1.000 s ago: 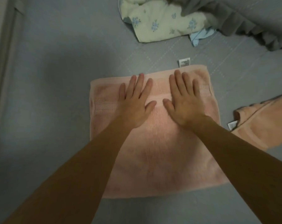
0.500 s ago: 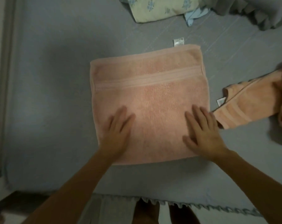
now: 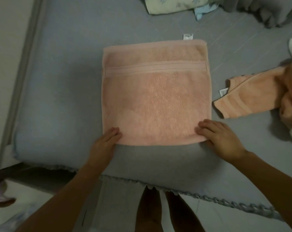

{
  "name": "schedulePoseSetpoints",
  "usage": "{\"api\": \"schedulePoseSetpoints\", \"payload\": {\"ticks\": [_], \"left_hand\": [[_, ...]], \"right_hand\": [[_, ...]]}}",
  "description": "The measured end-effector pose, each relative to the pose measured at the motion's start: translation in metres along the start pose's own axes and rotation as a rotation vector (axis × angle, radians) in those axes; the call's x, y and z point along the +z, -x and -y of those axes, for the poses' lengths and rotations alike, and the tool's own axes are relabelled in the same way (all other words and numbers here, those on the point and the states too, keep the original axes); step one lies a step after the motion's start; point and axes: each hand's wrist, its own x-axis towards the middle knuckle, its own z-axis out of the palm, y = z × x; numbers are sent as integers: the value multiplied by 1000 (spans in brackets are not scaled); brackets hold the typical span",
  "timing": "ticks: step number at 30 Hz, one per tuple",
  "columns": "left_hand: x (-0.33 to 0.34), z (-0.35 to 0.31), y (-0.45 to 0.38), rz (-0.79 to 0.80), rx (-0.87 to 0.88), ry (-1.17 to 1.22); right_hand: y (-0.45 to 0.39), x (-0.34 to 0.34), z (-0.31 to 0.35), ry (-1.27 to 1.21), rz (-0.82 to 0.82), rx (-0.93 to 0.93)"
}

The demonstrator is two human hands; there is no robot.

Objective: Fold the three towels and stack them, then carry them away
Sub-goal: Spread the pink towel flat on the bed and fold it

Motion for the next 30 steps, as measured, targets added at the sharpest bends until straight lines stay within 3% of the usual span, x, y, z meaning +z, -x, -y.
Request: {"api": "schedulePoseSetpoints", "payload": {"ticks": [4, 6, 8, 10, 13, 17, 21, 23, 25, 30], "left_hand": [[-21, -5, 29, 163, -96, 29], [-33, -12, 42, 476, -129, 5], [-39, -20, 55, 773, -93, -77], [-47, -25, 62, 914, -156, -44], [-69, -15, 42, 739, -371, 158], [-94, 7, -17, 221, -549, 477], [-75, 20, -76, -88, -714, 729], [-54, 23, -89, -144, -817, 745], [-32, 23, -91, -114, -882, 596], [-24, 20, -78, -258, -926, 509]], "right_hand": [[23, -8, 11, -142, 129, 32], [31, -14, 17, -246, 338, 132], [33, -24, 22, -292, 649, 235], [30, -37, 24, -311, 884, 243], [9, -65, 18, -391, 905, 255], [-43, -95, -6, -615, 425, 409], [-87, -75, -16, -728, -7, 693], [-96, -51, -11, -756, -128, 857], [-94, -28, -1, -745, -185, 971], [-63, 0, 23, -846, -172, 1112]]}}
